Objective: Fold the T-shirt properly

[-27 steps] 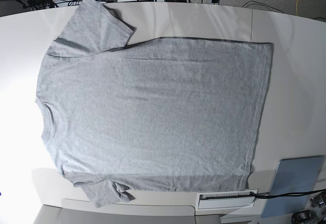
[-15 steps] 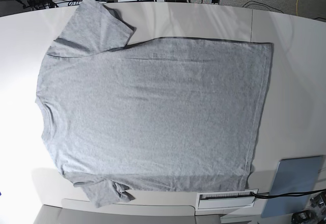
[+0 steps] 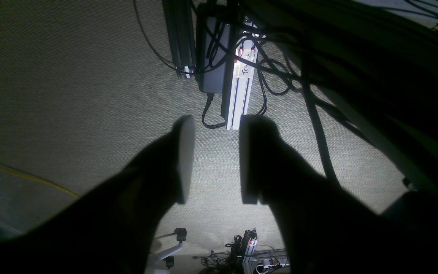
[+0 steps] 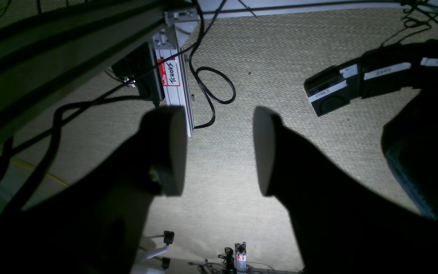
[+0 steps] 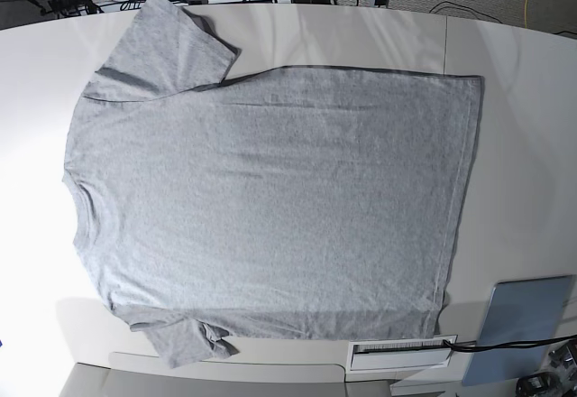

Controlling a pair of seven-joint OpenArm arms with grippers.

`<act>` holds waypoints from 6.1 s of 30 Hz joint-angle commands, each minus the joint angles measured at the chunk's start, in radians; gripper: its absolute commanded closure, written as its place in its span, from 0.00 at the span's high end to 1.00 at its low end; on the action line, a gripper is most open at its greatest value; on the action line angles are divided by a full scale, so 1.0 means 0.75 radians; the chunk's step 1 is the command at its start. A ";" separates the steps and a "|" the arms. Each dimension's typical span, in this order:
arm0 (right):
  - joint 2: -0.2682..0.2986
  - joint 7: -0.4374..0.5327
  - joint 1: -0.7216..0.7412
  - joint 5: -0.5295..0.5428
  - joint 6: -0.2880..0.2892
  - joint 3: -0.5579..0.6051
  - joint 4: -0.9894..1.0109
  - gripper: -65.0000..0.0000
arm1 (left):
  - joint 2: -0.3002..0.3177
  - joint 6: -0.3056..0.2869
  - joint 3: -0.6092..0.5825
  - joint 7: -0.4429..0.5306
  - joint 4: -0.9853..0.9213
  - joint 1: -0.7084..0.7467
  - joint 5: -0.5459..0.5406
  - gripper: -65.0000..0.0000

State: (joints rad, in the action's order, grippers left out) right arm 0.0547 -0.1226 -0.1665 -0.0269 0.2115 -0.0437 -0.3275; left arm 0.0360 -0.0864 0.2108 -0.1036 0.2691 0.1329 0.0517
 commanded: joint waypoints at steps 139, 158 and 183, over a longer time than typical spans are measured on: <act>0.770 -0.378 -0.808 -0.758 0.422 0.052 -2.136 0.44 | 0.809 -0.779 -0.182 0.101 1.741 0.376 0.651 0.00; 0.769 -0.385 -0.592 -0.754 0.422 0.277 -2.027 0.44 | 0.809 -0.779 -0.182 0.101 1.741 0.377 0.650 0.00; 0.770 -0.679 -0.838 -0.706 0.311 0.193 -2.266 0.00 | 0.842 -0.816 0.196 0.100 1.978 0.674 0.073 0.00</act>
State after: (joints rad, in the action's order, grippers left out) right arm 0.6178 -0.6289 -0.7906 -0.5522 0.4496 0.1104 -2.0106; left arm 0.6495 -0.7002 0.3485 -0.0418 1.7412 0.6327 0.1116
